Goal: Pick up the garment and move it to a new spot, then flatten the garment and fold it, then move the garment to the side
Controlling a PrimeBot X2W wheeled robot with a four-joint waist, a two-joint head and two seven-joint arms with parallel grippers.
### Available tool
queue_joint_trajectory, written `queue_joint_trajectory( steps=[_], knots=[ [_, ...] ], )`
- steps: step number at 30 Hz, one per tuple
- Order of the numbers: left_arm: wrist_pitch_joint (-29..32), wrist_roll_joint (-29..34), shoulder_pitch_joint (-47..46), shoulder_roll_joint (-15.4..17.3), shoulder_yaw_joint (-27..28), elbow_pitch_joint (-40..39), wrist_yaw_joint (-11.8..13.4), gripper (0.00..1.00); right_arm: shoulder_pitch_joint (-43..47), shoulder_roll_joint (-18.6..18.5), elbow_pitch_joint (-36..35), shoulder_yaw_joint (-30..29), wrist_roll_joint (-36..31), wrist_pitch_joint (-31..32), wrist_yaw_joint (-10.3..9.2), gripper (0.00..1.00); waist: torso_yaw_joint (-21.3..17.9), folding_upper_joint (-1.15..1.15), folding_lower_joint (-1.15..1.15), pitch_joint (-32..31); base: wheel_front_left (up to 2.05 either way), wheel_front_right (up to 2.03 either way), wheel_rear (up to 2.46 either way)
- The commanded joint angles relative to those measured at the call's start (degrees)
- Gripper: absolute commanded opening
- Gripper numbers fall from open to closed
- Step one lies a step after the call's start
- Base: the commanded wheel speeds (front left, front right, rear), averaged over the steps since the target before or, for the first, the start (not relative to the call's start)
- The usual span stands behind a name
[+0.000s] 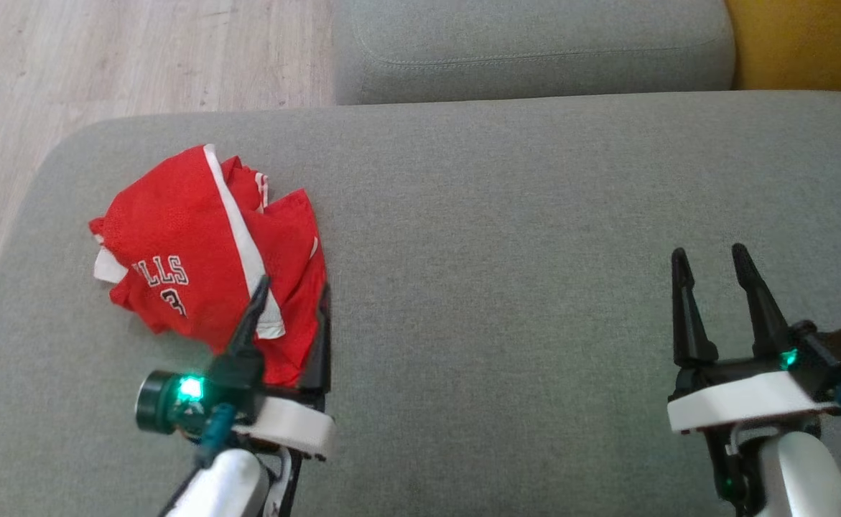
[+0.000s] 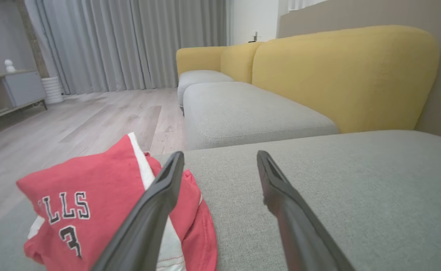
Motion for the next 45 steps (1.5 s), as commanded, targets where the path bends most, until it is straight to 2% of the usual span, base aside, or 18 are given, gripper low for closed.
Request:
queue_joint_trajectory(
  steps=[1, 8, 13, 18, 21, 28, 40, 45],
  knots=[
    [-0.82, 2.35, -3.99, 1.57, 0.22, -1.06, 0.70, 1.00, -2.08, -0.41, -2.57, 1.44, -2.26, -0.92, -0.03, 1.00, 0.03, 0.00, 0.00, 0.01, 0.00, 0.00, 0.00],
    [-1.99, 6.93, -6.03, 2.17, -4.26, 1.45, 2.52, 1.00, -2.06, -0.43, -2.79, 2.86, -8.55, -2.10, -0.03, 1.00, 0.15, 0.00, 0.00, 0.09, 0.00, 0.00, 0.00],
    [-2.83, 4.69, -5.55, 1.32, -3.63, 0.45, 2.85, 1.00, -2.09, -0.44, -2.85, 2.90, -9.53, -2.94, -0.04, 1.00, 0.12, 0.00, 0.00, 0.34, 0.00, 0.00, 0.00],
    [-3.50, 2.31, -4.44, 0.47, -1.71, -0.93, 1.31, 1.00, -1.73, -0.45, -2.62, 1.94, -8.49, -3.62, -0.04, 1.00, 0.25, 0.00, 0.00, 0.58, 0.00, 0.00, 0.00],
    [-4.01, 1.17, -3.17, -0.32, 0.19, -1.39, -0.59, 1.00, -1.40, -0.46, -2.65, 2.10, -8.13, -4.12, -0.04, 1.00, 0.28, 0.00, 0.00, 0.61, 0.00, 0.00, 0.00],
    [-5.19, 3.82, -0.80, -2.16, 3.48, 0.82, -2.57, 1.00, -0.19, -0.48, 0.53, 1.80, -1.78, -5.31, -0.04, 1.00, 0.18, 0.00, 0.00, 0.28, 0.00, 0.00, 0.00],
    [-5.78, 7.36, 0.43, -4.79, 6.54, 6.15, -5.75, 1.00, 0.11, -0.49, 6.69, 2.99, -0.29, -5.90, -0.04, 1.00, 0.24, 0.00, 0.00, -0.78, 0.00, 0.00, 0.00],
    [-5.78, 8.84, 0.59, -5.63, 8.07, 6.31, -6.65, 1.00, 0.22, -0.49, 6.86, 3.95, 0.58, -5.90, -0.04, 1.00, 2.02, 0.00, 0.00, -1.32, 0.00, 0.00, 0.00]
  ],
)
